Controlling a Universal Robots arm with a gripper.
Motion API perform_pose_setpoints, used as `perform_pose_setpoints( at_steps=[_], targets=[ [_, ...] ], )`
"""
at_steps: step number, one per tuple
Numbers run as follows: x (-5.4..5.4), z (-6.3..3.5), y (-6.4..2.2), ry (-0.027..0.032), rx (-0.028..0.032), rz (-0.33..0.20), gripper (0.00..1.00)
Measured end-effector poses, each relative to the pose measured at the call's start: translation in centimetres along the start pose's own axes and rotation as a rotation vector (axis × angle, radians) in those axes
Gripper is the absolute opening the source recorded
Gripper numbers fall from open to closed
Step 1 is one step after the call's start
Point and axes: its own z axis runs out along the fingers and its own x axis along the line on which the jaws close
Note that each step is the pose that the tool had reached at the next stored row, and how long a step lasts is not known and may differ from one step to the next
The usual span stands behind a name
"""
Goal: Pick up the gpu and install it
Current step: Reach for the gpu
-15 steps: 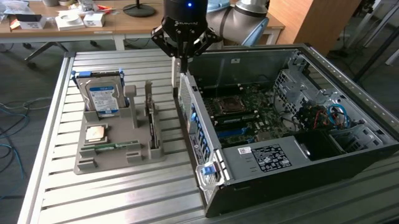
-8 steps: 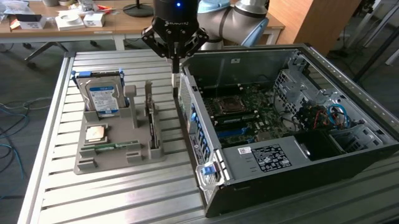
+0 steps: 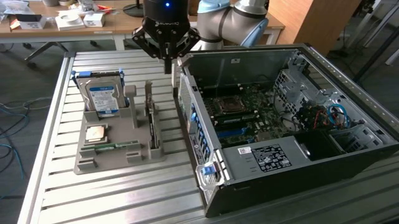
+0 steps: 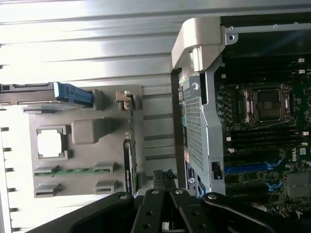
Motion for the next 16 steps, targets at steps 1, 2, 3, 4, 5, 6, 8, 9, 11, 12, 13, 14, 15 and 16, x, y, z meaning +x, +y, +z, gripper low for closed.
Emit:
perform_pose_setpoints(
  at_steps=[1,2,3,4,5,6,8,9,11,12,13,14,15,16],
  targets=[
    [0.2,0.00,-0.02,-0.0001,0.0001,0.001,0.11],
    [0.4,-0.01,-0.04,-0.0002,0.0000,0.002,0.11],
    [0.6,-0.01,-0.06,-0.0002,0.0001,0.003,0.11],
    [0.8,-0.01,-0.08,-0.0003,0.0001,0.004,0.11],
    [1.0,-0.01,-0.10,-0.0003,0.0001,0.005,0.11],
    [1.2,-0.02,-0.12,-0.0003,0.0001,0.006,0.11],
    [1.6,-0.02,-0.16,-0.0004,0.0002,0.007,0.11],
    [1.8,-0.02,-0.18,-0.0005,0.0002,0.008,0.11],
    [2.1,-0.03,-0.22,-0.0005,0.0002,0.010,0.11],
    [2.3,-0.03,-0.23,-0.0006,0.0002,0.010,0.11],
    [2.4,-0.03,-0.25,-0.0006,0.0002,0.011,0.11],
    [2.5,-0.04,-0.26,-0.0005,0.0003,0.011,0.11],
    [2.7,-0.03,-0.27,-0.0006,0.0003,0.012,0.11],
    [2.8,-0.04,-0.29,-0.0006,0.0003,0.012,0.11]
  ],
)
